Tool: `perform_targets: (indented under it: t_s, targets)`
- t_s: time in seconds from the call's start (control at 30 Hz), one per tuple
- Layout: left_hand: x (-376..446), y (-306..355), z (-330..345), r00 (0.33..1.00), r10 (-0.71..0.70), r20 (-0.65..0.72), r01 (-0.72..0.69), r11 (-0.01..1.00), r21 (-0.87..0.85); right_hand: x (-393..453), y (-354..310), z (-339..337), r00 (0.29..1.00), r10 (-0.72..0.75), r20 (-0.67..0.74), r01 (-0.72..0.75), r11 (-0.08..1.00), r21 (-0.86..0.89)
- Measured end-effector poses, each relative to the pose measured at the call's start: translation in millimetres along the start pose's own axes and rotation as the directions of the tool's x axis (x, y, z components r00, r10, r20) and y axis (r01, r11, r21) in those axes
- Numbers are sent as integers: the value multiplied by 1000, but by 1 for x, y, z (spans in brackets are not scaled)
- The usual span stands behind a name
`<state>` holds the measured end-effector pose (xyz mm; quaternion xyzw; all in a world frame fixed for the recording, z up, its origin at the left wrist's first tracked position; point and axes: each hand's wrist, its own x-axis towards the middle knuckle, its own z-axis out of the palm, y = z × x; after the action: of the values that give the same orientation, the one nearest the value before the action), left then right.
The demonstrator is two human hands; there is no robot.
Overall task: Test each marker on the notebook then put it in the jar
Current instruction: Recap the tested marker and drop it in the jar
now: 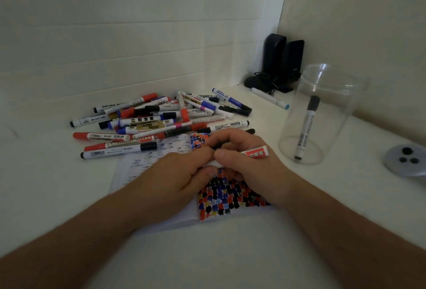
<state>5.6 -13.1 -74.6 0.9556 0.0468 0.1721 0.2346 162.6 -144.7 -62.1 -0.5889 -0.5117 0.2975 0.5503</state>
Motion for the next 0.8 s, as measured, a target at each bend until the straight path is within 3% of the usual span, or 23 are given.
perform_targets:
  t_s: [0.2, 0.33, 0.4, 0.5, 0.57, 0.63, 0.8]
  targets:
    - [-1, 4, -8, 998, -38, 47, 44, 988, -148, -6, -3, -2, 999, 31, 10, -31, 999, 16]
    - [-5, 2, -7, 985, -125, 121, 155, 949, -276, -12, -21, -25, 991, 117, -59, -93, 945, 315]
    - [-7, 1, -8, 979, -93, 179, 130, 970, -207, -19, -36, -41, 994, 103, -38, -80, 921, 381]
    - [-7, 1, -9, 969, 26, 248, -43, 997, 64, -35, -44, -47, 992, 95, 86, -110, 973, 201]
    - [-6, 2, -7, 958, 57, 281, -99, 986, 135, -47, -35, -35, 983, 149, 110, -150, 989, 3]
    - [-6, 2, -6, 955, 76, 287, -120, 983, 142, -55, -23, -22, 983, 181, 43, -175, 978, -109]
    - [-6, 1, -4, 963, 81, 256, -121, 982, 143, -54, -12, -11, 977, 155, -144, -168, 982, -84]
